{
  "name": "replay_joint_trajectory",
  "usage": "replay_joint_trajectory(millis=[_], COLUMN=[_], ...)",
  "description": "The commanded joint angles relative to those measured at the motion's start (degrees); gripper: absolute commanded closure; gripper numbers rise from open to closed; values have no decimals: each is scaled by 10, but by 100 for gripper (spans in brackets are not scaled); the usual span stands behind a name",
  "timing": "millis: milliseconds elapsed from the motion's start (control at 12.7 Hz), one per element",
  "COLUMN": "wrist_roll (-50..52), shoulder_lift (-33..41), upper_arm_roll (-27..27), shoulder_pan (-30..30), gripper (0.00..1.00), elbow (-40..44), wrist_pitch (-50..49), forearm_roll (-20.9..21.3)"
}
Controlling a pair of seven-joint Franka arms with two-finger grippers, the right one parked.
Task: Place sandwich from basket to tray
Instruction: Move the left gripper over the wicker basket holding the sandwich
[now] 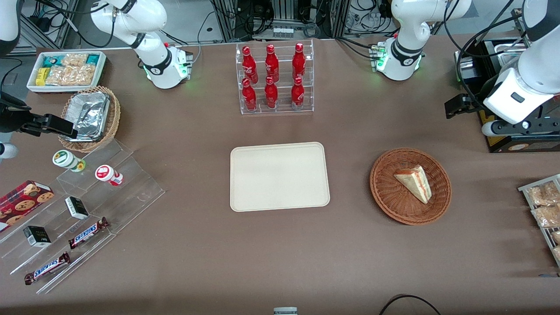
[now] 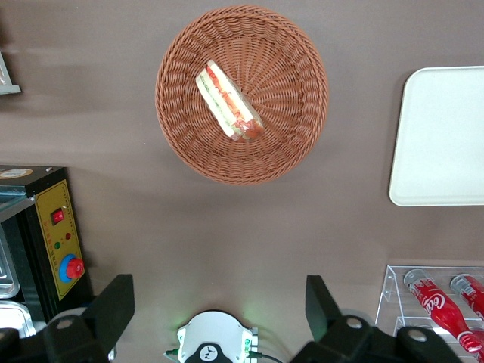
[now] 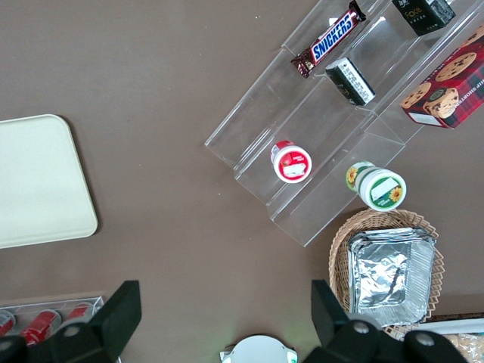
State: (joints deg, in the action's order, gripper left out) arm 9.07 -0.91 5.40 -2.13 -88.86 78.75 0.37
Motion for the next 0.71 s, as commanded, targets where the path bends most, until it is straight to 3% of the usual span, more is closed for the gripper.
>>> replay_joint_trajectory(millis=[0,395,632], wrist_roll=[-14,-30,-30], shoulder_lift=[7,-11,-9], upper_arm_roll=[0,0,0], shoulder_pan=[1,-1,-1], gripper=[0,0,0], elbow=[4,-19,-98], wrist_pitch=[5,37,115], forearm_roll=[3,7,8])
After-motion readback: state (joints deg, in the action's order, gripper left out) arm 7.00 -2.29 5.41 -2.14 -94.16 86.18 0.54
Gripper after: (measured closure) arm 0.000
